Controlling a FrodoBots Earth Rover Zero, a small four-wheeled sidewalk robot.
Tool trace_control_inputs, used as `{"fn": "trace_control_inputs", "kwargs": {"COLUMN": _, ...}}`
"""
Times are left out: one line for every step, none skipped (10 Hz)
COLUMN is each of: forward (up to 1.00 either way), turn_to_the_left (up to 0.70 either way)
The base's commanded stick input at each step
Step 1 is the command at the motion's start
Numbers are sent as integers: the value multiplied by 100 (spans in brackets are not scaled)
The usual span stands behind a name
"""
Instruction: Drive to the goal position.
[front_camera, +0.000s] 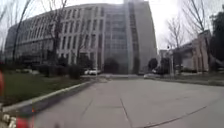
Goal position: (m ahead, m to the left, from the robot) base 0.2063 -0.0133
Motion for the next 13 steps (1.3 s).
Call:
{"fn": "trace_control_inputs", "kwargs": {"forward": 70, "turn_to_the_left": 0}}
{"fn": "trace_control_inputs", "kwargs": {"forward": 70, "turn_to_the_left": 0}}
{"fn": "trace_control_inputs", "kwargs": {"forward": 70, "turn_to_the_left": 0}}
{"fn": "trace_control_inputs", "kwargs": {"forward": 70, "turn_to_the_left": 0}}
{"fn": "trace_control_inputs", "kwargs": {"forward": 70, "turn_to_the_left": 0}}
{"fn": "trace_control_inputs", "kwargs": {"forward": 70, "turn_to_the_left": 0}}
{"fn": "trace_control_inputs", "kwargs": {"forward": 70, "turn_to_the_left": 0}}
{"fn": "trace_control_inputs", "kwargs": {"forward": 70, "turn_to_the_left": 0}}
{"fn": "trace_control_inputs", "kwargs": {"forward": 70, "turn_to_the_left": 0}}
{"fn": "trace_control_inputs", "kwargs": {"forward": 70, "turn_to_the_left": 0}}
{"fn": "trace_control_inputs", "kwargs": {"forward": 70, "turn_to_the_left": 0}}
{"fn": "trace_control_inputs", "kwargs": {"forward": 70, "turn_to_the_left": 0}}
{"fn": "trace_control_inputs", "kwargs": {"forward": 70, "turn_to_the_left": 0}}
